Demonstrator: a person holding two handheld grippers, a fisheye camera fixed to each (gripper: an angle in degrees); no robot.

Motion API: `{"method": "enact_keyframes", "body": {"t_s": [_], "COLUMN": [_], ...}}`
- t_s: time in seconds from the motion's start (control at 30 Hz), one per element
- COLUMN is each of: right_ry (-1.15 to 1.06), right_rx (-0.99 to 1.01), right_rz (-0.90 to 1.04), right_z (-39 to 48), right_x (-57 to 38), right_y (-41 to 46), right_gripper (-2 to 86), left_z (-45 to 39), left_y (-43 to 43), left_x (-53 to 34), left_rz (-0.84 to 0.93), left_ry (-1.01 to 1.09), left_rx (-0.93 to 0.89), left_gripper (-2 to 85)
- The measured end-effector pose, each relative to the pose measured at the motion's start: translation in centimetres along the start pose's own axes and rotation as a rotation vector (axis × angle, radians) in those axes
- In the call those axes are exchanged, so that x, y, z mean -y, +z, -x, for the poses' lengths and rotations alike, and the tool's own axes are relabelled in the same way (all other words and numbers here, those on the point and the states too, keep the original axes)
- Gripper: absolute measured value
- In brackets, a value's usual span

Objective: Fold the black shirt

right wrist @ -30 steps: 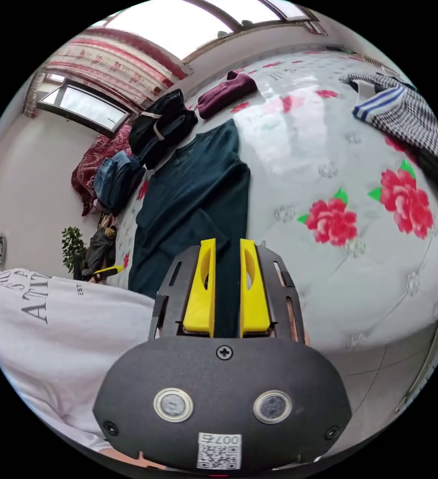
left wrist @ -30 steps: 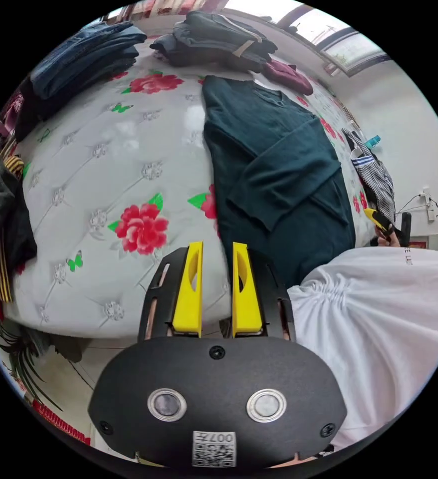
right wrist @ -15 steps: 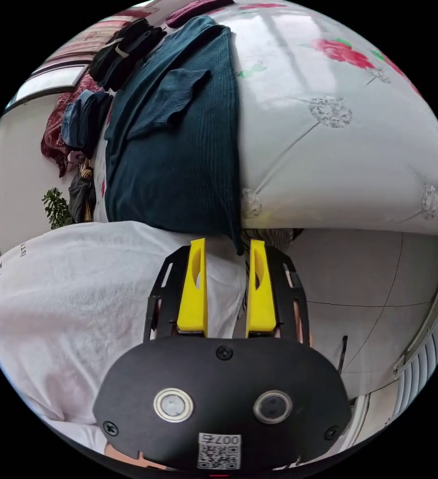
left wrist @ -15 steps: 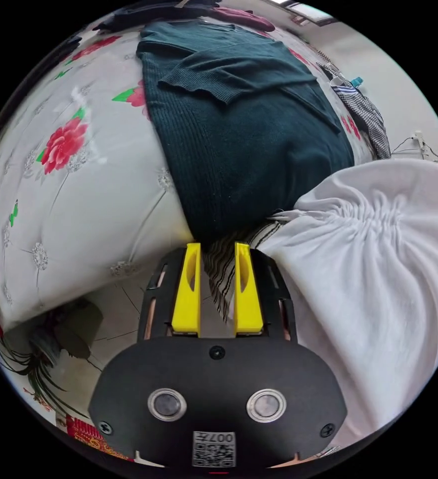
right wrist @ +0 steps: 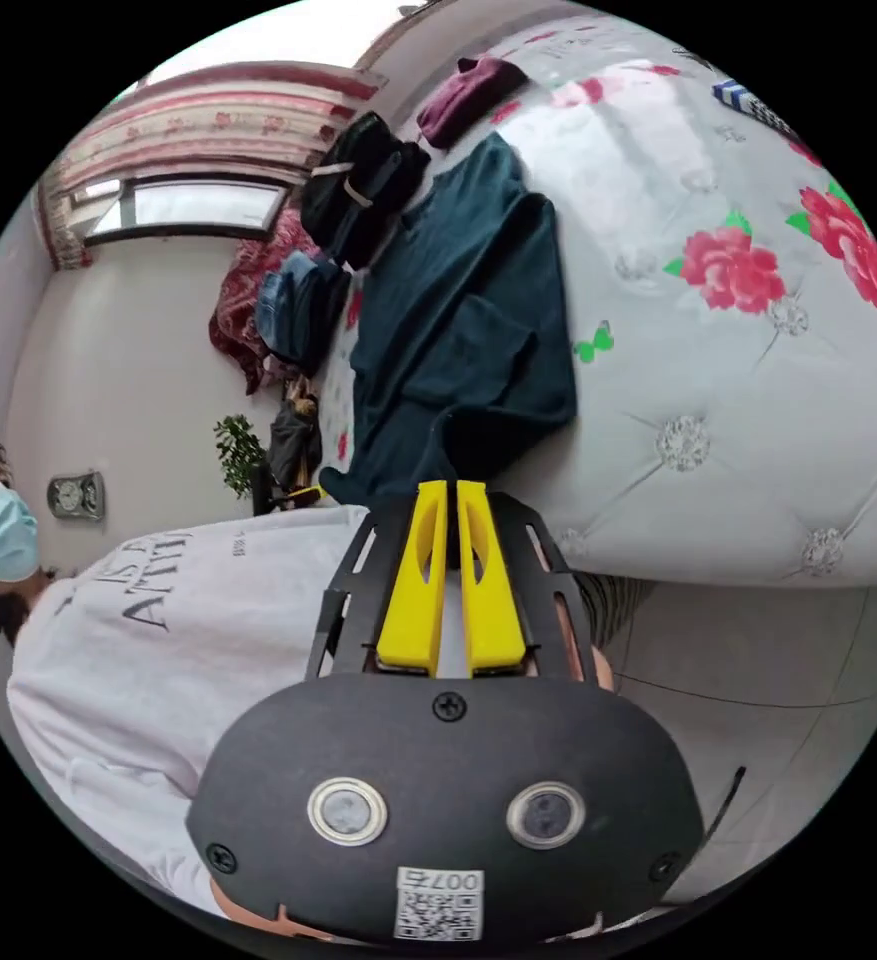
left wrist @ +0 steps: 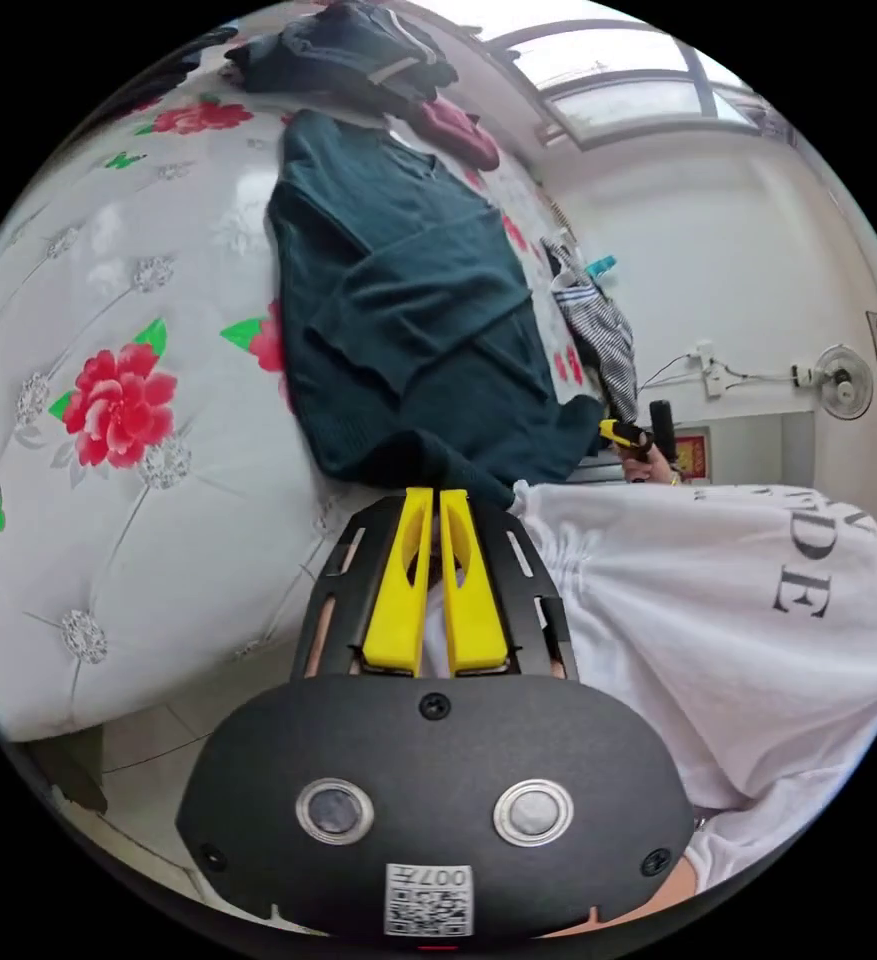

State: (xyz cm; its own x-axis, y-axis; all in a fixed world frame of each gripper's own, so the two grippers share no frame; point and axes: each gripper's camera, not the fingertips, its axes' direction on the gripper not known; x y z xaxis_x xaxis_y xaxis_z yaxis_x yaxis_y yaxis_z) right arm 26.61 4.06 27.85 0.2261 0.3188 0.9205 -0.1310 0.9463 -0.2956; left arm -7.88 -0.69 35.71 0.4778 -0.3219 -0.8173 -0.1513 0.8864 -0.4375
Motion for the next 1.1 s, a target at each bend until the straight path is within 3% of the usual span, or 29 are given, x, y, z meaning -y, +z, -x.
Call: {"method": "enact_keyframes", "body": {"t_s": [0.2, 0.37, 0.5, 0.6, 0.77, 0.87, 1.07, 1.1], "right_ry": [0.098, 0.167, 0.048, -0.001, -0.110, -0.177, -0.156, -0.162], "right_rx": [0.153, 0.007, -0.268, -0.415, -0.501, -0.516, -0.415, -0.410], "right_rz": [-0.323, -0.404, -0.268, -0.196, -0.044, 0.008, 0.110, 0.109], "right_z": [0.1, 0.0, 1.1, 1.1, 2.2, 2.4, 0.1, 0.1], "right_x": [9.2, 12.5, 11.2, 10.4, 10.5, 9.1, 7.6, 7.4], "right_y": [-2.6, -1.3, 0.3, 1.6, 4.6, 5.6, 7.0, 6.5], "right_gripper": [0.2, 1.7, 2.7, 3.4, 4.9, 4.5, 1.2, 0.8], "left_z": [4.7, 5.4, 2.6, 1.6, 0.4, -1.8, -1.9, -2.4], "left_y": [-3.6, -3.5, -2.6, -1.1, 0.0, -0.2, 4.8, 4.7], "left_x": [7.7, 10.6, 10.7, 10.4, 10.3, 8.5, 8.2, 8.4], "left_rz": [-0.337, -0.490, -0.364, -0.267, -0.175, -0.163, 0.031, 0.017], "left_ry": [-0.233, -0.372, -0.233, -0.194, -0.176, -0.097, -0.028, -0.016], "left_rx": [-0.164, -0.102, 0.201, 0.329, 0.319, 0.404, 0.407, 0.498], "left_gripper": [-0.3, 6.9, 10.7, 11.2, 12.6, 12.2, 10.7, 7.7]}}
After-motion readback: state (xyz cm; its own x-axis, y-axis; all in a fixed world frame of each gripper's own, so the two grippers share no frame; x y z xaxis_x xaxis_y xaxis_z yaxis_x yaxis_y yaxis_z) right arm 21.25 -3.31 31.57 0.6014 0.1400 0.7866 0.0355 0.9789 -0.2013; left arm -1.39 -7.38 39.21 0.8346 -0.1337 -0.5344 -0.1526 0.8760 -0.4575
